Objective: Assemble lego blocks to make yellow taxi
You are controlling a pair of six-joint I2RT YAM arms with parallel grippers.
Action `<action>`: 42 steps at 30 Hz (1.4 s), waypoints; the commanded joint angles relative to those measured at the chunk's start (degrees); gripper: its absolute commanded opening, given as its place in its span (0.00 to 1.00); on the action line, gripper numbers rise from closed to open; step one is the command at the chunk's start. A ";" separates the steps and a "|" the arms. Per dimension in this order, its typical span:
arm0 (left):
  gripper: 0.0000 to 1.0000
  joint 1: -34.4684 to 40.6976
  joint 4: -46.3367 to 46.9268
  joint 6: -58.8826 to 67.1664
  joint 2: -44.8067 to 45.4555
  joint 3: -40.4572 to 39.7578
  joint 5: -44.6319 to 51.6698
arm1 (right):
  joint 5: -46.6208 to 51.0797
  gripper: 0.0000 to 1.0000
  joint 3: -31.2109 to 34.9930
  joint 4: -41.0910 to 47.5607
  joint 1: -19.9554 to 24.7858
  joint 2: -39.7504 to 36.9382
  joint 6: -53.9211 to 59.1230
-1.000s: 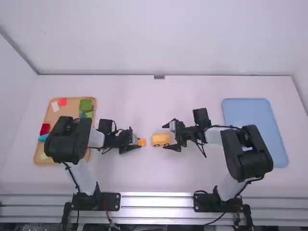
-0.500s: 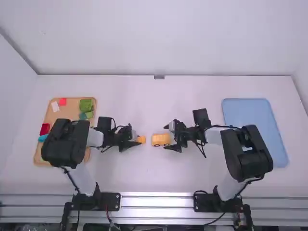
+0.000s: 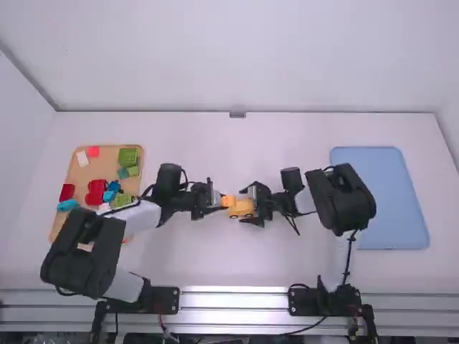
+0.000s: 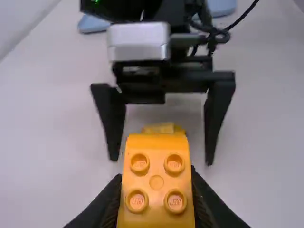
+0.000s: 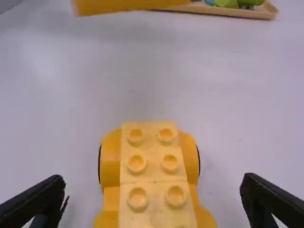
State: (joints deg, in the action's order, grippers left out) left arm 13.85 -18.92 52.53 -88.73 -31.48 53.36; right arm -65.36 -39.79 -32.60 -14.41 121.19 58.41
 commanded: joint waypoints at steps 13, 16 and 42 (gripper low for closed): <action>0.13 4.48 -10.14 -10.75 -14.23 -3.93 -0.55 | 1.79 0.72 -0.31 -2.99 -1.79 3.98 -2.08; 0.13 4.48 -9.88 -10.78 -16.65 -6.08 0.17 | 2.89 0.52 -0.33 -2.97 -1.62 3.98 -3.45; 0.04 11.19 -6.91 -8.15 -21.66 -6.16 -8.90 | 3.80 0.34 -0.35 -2.86 -2.49 3.98 -4.24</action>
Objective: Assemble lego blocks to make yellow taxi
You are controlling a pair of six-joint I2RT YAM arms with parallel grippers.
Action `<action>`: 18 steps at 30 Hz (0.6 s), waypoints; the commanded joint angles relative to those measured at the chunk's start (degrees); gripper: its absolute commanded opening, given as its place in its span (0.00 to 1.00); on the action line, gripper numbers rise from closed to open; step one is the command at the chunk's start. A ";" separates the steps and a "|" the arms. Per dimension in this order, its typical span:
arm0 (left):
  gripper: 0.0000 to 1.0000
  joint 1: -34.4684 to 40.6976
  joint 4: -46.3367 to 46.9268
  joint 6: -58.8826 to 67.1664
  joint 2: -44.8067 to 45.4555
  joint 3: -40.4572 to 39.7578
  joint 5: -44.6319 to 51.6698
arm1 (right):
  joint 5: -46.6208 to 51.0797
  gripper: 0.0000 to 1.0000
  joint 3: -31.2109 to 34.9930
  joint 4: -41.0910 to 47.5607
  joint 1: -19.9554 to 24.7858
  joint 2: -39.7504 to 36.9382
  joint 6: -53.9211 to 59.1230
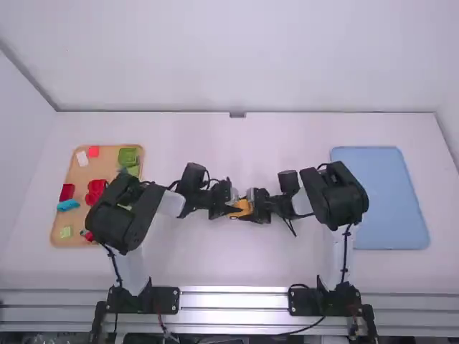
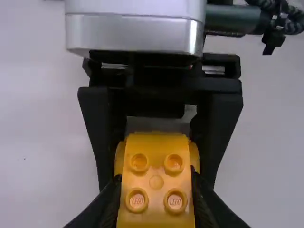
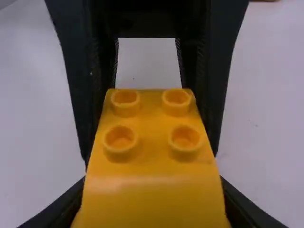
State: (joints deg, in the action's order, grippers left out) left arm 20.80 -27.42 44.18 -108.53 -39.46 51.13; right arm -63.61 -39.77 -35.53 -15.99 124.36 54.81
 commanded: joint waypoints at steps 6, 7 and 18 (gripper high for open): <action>0.02 8.61 7.72 0.20 -1.86 -0.11 -16.55 | 1.95 0.34 -0.33 -0.07 -1.05 0.81 -0.61; 0.02 8.96 9.60 0.24 -1.86 -0.85 -17.97 | 1.97 0.34 -0.35 -0.07 -1.03 0.81 -0.61; 0.47 8.41 12.26 0.20 -0.83 -3.65 -16.06 | 1.90 0.35 -0.35 -0.07 -0.57 0.81 -1.03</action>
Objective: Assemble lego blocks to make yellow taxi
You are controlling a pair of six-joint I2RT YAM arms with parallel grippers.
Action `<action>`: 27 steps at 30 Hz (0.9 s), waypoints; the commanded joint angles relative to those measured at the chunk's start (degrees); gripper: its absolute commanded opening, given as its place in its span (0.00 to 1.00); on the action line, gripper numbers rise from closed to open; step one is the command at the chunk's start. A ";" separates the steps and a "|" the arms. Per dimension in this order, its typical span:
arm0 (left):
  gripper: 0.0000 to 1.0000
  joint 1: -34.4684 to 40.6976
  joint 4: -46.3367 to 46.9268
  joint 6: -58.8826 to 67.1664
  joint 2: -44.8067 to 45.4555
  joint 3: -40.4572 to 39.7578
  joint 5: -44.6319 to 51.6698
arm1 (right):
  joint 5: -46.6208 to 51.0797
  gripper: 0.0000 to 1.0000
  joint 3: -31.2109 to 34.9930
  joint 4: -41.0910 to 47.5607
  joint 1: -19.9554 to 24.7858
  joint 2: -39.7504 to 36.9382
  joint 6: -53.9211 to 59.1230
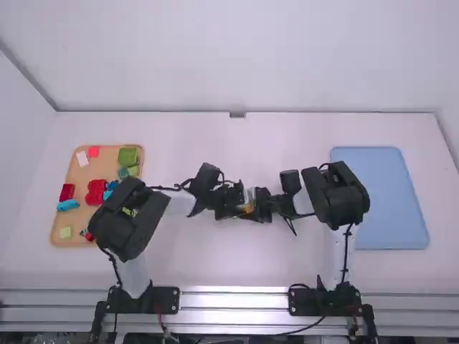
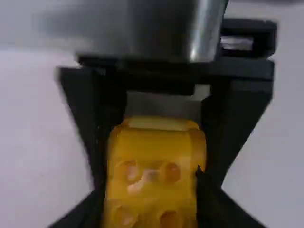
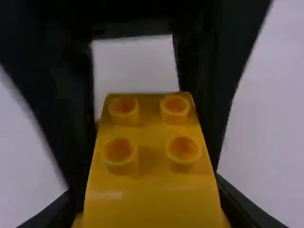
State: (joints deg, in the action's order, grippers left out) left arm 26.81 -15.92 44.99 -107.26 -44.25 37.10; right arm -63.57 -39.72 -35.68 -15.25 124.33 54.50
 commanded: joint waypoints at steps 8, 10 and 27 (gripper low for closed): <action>0.26 -1.66 -4.85 -0.61 3.06 3.91 0.13 | 1.86 0.35 -0.33 0.07 -1.25 0.83 -2.21; 0.29 -4.55 -7.56 -0.55 5.01 5.75 4.74 | 1.66 0.34 -0.33 0.09 -0.92 0.83 -2.23; 0.99 -33.29 -55.82 -35.12 7.21 22.95 31.87 | -5.95 0.35 -0.44 -2.75 2.99 -2.23 -12.15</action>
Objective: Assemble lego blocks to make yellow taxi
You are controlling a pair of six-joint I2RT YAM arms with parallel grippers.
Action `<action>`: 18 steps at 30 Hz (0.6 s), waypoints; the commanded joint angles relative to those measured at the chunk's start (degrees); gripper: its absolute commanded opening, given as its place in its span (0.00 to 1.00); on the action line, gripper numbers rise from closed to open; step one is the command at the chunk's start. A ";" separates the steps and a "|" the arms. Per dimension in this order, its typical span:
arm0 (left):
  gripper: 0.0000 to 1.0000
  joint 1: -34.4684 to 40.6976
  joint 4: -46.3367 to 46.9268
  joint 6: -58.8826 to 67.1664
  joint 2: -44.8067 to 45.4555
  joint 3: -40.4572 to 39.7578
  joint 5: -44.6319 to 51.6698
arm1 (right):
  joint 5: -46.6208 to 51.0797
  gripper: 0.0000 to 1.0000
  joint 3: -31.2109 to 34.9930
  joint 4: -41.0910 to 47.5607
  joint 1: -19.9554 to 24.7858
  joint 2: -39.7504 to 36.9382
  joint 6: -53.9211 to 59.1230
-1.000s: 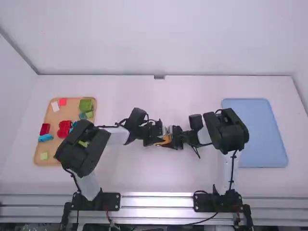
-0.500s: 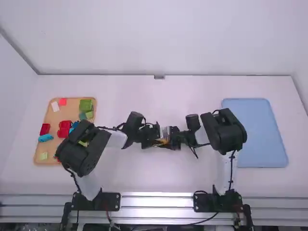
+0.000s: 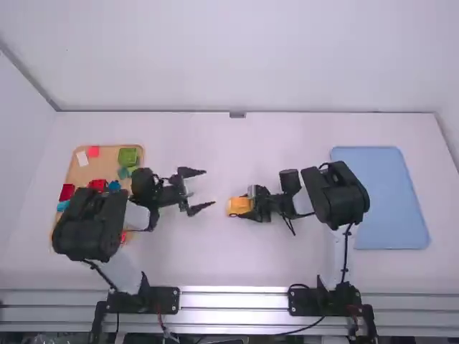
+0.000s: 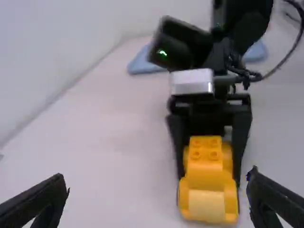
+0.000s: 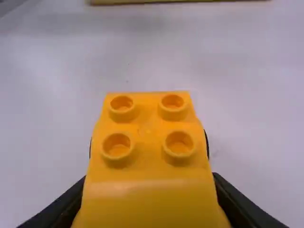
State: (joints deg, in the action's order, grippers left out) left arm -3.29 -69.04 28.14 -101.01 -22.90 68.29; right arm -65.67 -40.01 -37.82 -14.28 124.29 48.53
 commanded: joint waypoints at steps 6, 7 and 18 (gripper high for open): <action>0.99 -3.41 -9.57 -35.12 0.96 8.09 -26.64 | 0.66 0.33 -0.11 4.24 10.45 -16.92 -23.08; 0.99 -2.84 -9.03 -34.14 0.96 8.68 -29.03 | 2.27 0.31 -0.11 6.84 11.50 -19.54 -22.84; 0.99 3.15 25.42 -35.19 0.98 -4.44 -41.09 | 50.49 0.20 -0.09 41.38 23.93 -58.62 -28.92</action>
State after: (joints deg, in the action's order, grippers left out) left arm -1.19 -45.80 -6.33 -100.97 -23.49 30.63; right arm -32.69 -40.10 2.37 7.66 70.39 25.61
